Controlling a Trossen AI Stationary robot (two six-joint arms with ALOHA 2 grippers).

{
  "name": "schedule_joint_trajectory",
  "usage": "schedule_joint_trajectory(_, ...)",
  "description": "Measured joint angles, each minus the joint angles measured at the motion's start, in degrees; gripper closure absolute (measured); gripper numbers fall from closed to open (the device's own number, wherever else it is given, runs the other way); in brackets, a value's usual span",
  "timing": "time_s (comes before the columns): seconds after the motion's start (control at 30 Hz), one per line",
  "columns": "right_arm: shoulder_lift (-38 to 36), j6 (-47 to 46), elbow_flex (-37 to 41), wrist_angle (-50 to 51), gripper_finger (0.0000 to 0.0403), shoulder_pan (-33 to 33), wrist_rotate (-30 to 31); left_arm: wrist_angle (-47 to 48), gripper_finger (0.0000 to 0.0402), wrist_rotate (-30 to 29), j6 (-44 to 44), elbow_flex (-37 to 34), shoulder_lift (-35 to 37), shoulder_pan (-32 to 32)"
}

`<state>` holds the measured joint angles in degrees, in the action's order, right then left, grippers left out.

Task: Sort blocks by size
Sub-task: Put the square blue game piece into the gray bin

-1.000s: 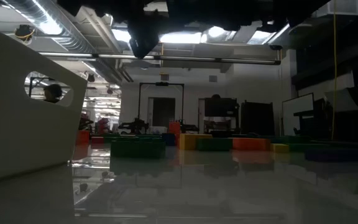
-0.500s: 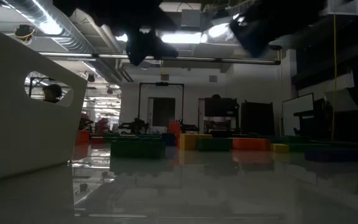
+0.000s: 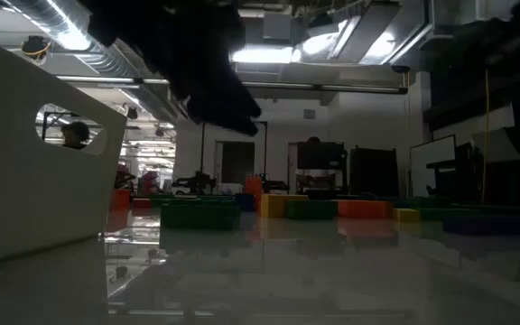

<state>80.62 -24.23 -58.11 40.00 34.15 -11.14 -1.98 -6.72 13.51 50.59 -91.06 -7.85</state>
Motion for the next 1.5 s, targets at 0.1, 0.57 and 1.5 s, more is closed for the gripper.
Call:
schedule_joint_trajectory(0.1,0.0,-5.4,0.0,1.0,0.0283,1.7,0.1,0.3,0.0167,0.0,-0.5,0.0,-1.8,0.5)
schedule_joint_trajectory(0.57,0.3,-17.3,0.0,7.5,0.0281,3.0,3.2,8.6,0.0167,-0.1,0.7,0.0,-5.2,0.5)
schedule_joint_trajectory(1.5,1.2,-26.7,0.1,8.3,0.0217,3.0,9.7,11.1,0.0167,-1.0,1.1,0.0,-5.1,0.5)
